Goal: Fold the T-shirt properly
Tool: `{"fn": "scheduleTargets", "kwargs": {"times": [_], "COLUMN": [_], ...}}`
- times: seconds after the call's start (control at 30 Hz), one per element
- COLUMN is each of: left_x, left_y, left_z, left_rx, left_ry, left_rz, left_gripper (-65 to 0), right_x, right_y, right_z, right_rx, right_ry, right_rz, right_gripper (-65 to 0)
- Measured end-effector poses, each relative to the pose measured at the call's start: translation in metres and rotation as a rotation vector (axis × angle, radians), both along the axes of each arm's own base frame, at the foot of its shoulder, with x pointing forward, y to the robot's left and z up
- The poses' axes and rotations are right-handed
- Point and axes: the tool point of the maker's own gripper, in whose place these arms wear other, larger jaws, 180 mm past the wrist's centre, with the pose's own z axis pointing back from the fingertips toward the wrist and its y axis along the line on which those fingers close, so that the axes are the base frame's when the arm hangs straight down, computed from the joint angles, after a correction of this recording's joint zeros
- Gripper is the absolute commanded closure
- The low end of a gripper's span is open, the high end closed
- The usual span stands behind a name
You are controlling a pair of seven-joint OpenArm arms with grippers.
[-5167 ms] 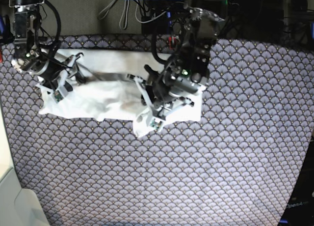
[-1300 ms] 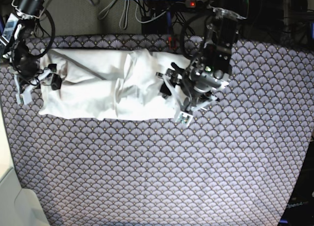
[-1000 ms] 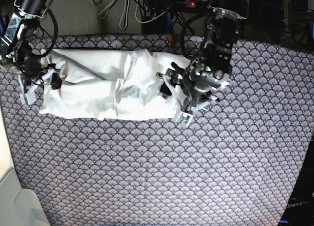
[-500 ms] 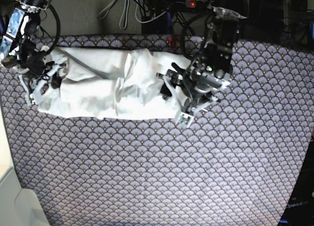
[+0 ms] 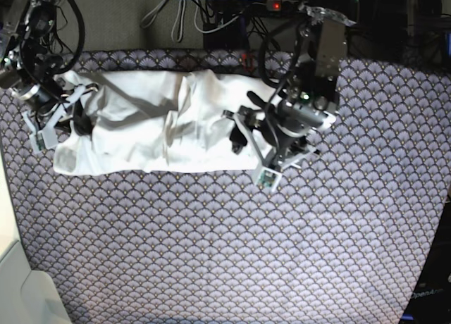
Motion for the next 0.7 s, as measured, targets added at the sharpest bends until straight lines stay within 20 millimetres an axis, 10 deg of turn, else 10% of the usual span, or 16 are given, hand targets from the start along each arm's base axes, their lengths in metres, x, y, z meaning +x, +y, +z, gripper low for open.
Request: {"fn": "scheduleTargets", "kwargs": {"times": [0.3, 0.5, 0.7], "left_x": [0.004, -0.003, -0.018], "left_y": [0.025, 0.103, 0.103], "left_z": [0.026, -0.013, -0.058], "left_rx": [-0.040, 0.034, 0.026], "left_ry": [-0.075, 0.036, 0.177], "left_rz": [0.091, 0.296, 0.309], "left_gripper": [-38.0, -38.0, -38.0], "right_x": [-0.005, -0.005, -0.005], "right_y": [0.002, 0.019, 0.027], "right_z": [0.002, 0.017, 0.022], "right_rx": [-0.046, -0.027, 0.022], "right_ry": [0.034, 0.008, -0.011], "right_rz": [0.019, 0.056, 0.073], "right_gripper": [0.0, 0.0, 0.0]}}
